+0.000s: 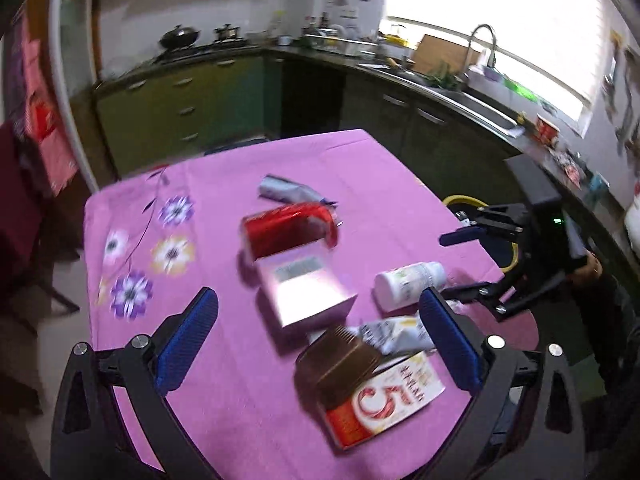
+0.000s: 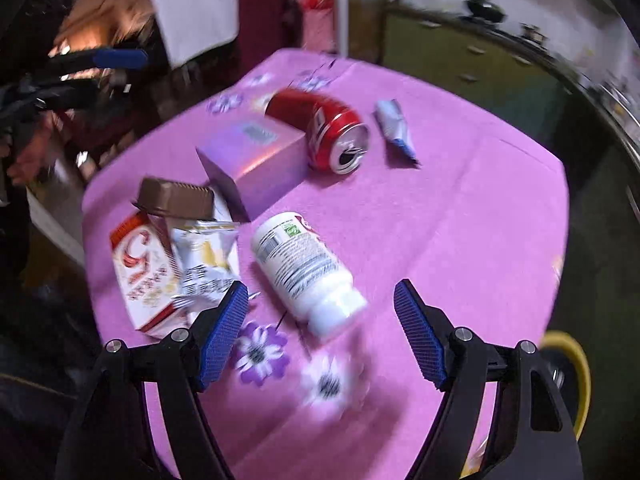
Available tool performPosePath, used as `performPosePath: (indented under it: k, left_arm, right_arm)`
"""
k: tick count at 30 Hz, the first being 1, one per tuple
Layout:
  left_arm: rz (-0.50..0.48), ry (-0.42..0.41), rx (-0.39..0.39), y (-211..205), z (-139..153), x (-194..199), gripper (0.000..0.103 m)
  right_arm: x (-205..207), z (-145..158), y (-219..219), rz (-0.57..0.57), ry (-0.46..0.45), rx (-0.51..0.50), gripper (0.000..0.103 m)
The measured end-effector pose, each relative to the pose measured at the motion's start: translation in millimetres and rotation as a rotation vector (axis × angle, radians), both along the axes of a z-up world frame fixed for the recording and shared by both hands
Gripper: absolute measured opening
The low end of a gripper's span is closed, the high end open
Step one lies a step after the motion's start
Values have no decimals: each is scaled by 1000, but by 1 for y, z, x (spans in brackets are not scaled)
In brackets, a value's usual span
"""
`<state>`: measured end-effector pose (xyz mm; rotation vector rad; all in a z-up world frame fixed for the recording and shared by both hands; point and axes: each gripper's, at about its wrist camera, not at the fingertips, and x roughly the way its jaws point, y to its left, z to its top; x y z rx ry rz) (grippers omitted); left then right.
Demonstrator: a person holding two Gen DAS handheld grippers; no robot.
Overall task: Collect trash
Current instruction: 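Grasp the white supplement bottle with the right gripper and lift it, then carry the supplement bottle over the bin and open the right gripper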
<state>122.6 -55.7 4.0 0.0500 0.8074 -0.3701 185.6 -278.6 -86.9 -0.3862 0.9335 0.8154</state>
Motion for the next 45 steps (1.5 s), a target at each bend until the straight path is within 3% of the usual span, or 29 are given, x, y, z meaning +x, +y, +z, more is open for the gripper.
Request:
performPosePath:
  k: [5,8,11,24,32,37,39,45]
  left_arm:
    - [63,18,-47,23,-11,-7,96]
    - [85,30,-62,31,-17,-6,96]
    - [96,49,-82,37,-25,-5,96]
    - [101,79,-92,39,-37,-1,96]
    - [95,79,-87,38,-39,0,96]
    - [72,72,-82,31,-37,-1,96]
    - [59,68,-77,26,-36,-1,96]
    - [27,70,-62,15,-35,-1,96]
  right_arm:
    - [14,-18,25,111,55,-57,73]
    - [18,-28,31,144,92,-91,62]
    - [25,-38,37,155,126,-99,58]
    - [39,-48,23,65,210,11,52]
    - [33,-30,-7,-29,167,67,51]
    - [33,-3,-62,-206,80,67,51]
    - [35,2,-105,-352,49,37,52]
    - [46,-34,-197,-680,78,-125,52]
